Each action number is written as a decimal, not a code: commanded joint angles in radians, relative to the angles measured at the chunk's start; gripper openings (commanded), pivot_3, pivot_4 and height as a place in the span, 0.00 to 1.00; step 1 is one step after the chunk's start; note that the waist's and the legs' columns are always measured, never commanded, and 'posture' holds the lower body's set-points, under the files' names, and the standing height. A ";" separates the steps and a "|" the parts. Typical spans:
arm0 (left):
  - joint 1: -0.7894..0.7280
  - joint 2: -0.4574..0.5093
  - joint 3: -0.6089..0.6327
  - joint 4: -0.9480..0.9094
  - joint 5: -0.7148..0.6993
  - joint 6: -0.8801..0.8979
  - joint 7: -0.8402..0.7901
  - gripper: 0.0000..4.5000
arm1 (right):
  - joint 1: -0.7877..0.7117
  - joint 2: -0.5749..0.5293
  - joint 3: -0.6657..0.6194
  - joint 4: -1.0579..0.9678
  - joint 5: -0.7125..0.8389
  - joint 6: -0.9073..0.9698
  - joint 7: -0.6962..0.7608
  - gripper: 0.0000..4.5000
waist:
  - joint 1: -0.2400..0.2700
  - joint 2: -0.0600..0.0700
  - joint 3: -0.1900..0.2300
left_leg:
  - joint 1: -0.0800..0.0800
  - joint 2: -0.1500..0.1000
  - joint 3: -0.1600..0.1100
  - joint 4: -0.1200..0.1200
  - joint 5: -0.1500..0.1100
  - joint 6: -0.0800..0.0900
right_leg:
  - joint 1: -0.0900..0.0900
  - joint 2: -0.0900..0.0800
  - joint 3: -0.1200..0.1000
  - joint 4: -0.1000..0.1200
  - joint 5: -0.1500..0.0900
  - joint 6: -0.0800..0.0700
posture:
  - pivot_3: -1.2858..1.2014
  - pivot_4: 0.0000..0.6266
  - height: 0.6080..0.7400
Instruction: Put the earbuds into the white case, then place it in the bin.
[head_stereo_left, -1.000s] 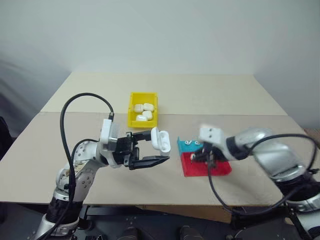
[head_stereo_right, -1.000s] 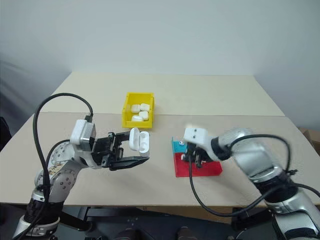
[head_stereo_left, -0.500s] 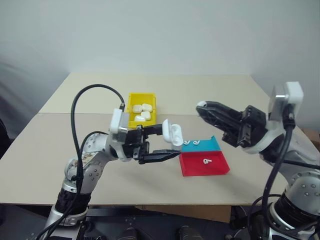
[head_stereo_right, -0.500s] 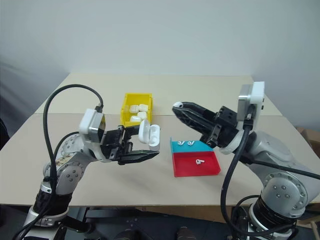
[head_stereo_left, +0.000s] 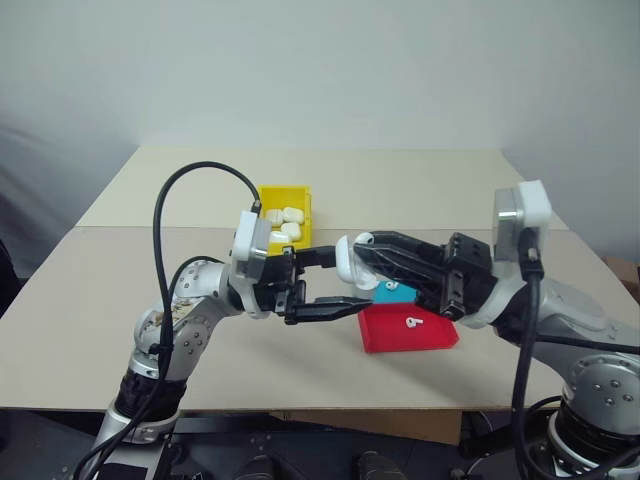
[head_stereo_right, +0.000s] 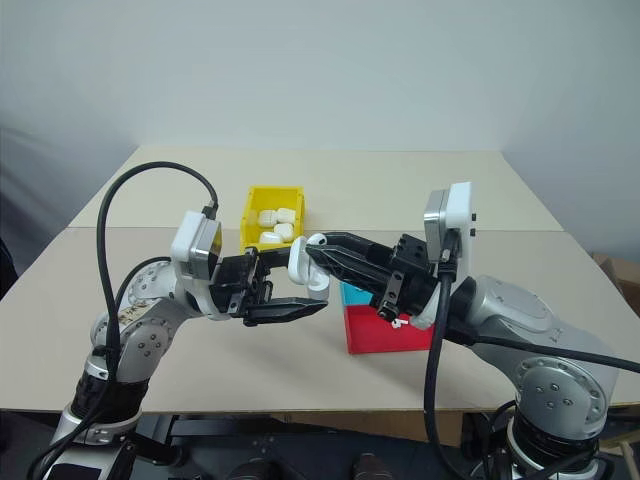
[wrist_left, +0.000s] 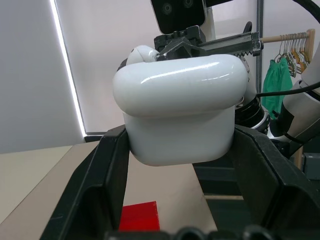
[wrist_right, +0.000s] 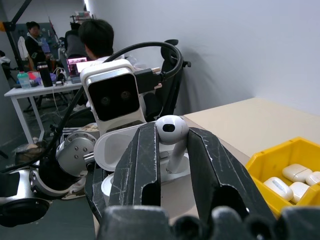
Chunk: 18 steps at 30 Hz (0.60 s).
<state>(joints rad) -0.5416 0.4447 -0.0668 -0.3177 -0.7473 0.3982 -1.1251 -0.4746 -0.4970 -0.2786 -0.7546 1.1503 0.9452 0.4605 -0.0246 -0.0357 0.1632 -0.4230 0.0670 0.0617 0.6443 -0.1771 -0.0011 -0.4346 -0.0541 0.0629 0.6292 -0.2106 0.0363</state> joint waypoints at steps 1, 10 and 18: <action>-0.021 -0.006 0.016 -0.017 -0.008 -0.023 -0.009 0.61 | 0.008 -0.034 0.026 -0.011 -0.026 -0.051 -0.006 0.14 | 0.000 0.000 0.000 | 0.000 0.000 0.000 0.000 0.000 0.000 | 0.000 0.000 0.000 0.000 0.000 0.000 | 0.52 0.24 1.00; -0.013 -0.027 0.023 -0.014 0.007 -0.052 -0.012 0.61 | 0.034 -0.100 0.079 -0.008 -0.053 -0.123 0.015 0.14 | 0.002 0.000 0.000 | 0.000 0.000 0.000 0.000 0.000 0.000 | 0.000 0.000 0.000 -0.001 0.000 0.000 | 0.52 0.24 1.00; -0.011 -0.052 0.029 -0.007 0.023 -0.075 -0.015 0.61 | 0.040 -0.148 0.133 0.001 -0.111 -0.167 0.049 0.14 | 0.003 0.000 0.000 | 0.000 0.000 0.000 0.000 0.000 0.000 | 0.000 0.000 0.000 -0.001 0.000 0.000 | 0.52 0.24 1.00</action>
<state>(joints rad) -0.5346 0.4083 -0.0666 -0.2933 -0.7043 0.3720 -1.1426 -0.4449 -0.6259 -0.1755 -0.7519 1.0539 0.7750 0.4976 -0.0216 -0.0358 0.1632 -0.4234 0.0671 0.0618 0.6443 -0.1771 -0.0011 -0.4348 -0.0542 0.0629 0.6283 -0.2107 0.0363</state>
